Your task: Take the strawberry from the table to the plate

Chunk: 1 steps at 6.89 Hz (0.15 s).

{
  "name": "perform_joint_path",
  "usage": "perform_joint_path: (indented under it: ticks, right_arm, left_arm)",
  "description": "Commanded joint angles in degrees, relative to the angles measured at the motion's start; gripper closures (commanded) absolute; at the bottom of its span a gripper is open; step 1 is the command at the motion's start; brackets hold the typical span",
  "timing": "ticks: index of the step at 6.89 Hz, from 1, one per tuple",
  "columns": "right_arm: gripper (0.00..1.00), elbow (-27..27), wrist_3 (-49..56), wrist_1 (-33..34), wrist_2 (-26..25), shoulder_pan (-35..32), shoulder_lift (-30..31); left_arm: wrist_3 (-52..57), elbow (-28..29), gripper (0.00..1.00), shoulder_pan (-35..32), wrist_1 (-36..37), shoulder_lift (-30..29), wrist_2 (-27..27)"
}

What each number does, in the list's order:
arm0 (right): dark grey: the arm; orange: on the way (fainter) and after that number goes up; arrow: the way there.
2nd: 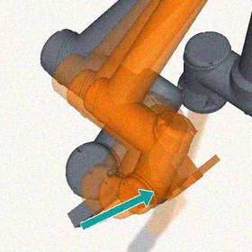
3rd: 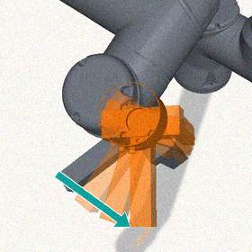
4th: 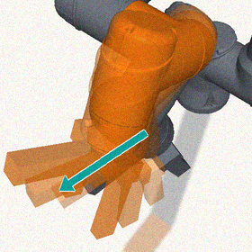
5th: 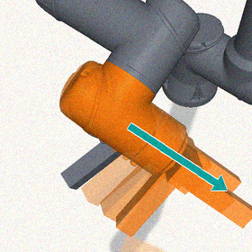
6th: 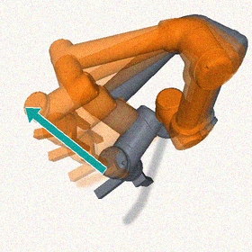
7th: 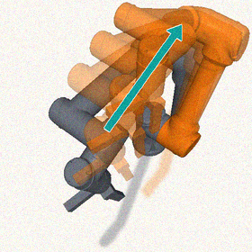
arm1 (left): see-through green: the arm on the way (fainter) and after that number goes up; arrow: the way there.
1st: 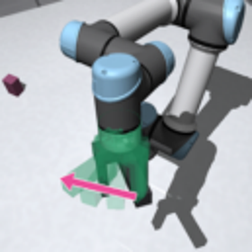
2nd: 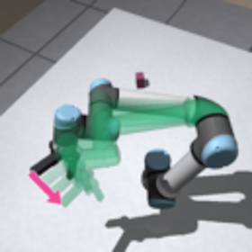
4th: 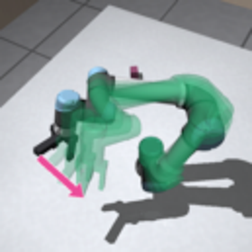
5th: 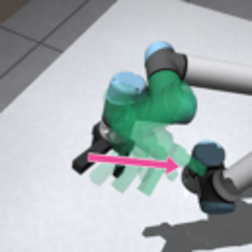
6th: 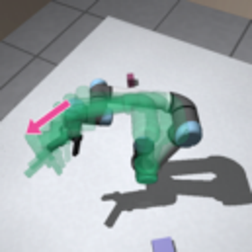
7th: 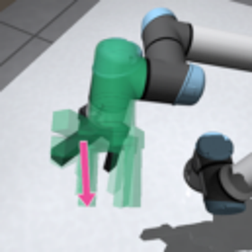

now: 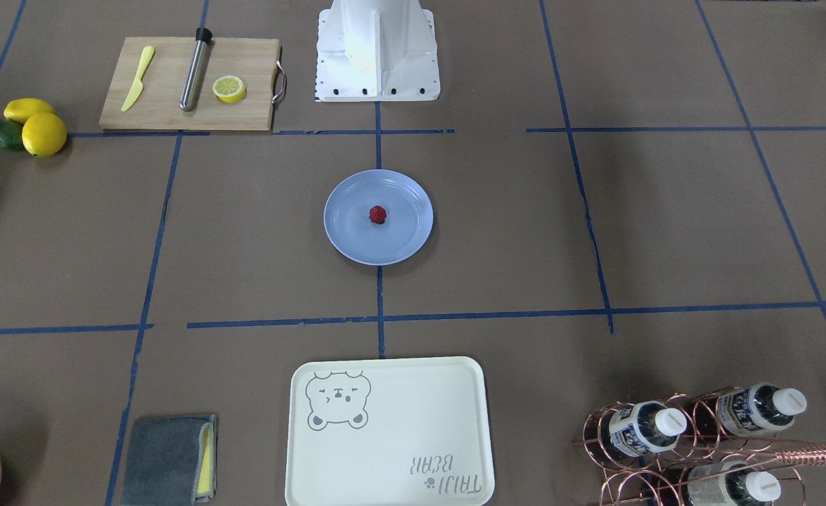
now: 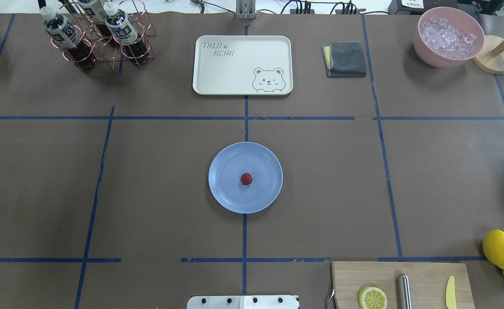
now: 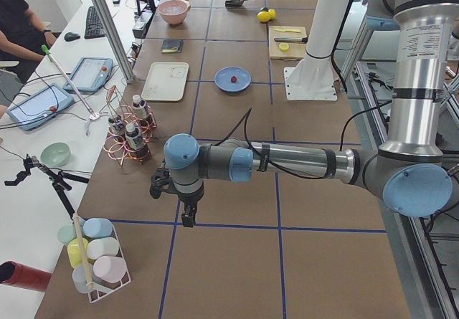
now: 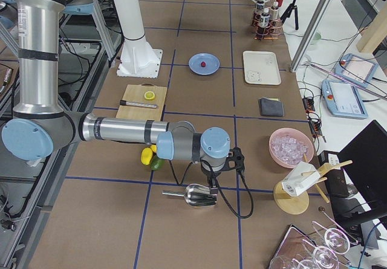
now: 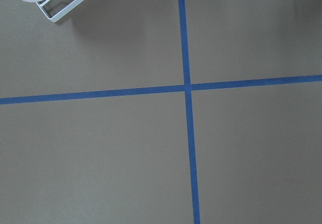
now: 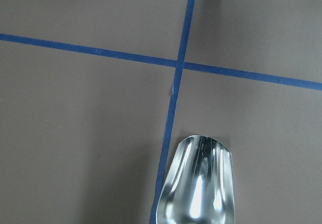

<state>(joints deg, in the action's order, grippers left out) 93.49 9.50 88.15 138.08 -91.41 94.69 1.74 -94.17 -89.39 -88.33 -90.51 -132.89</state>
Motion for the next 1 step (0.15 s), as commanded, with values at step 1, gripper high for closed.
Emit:
perform_joint_path:
  ticks: [1]
  right_arm:
    - [0.0, 0.1, 0.0, 0.0, 0.0, 0.0, -0.1]
  left_arm:
    - [0.0, -0.1, 0.0, 0.0, 0.0, 0.1, 0.0]
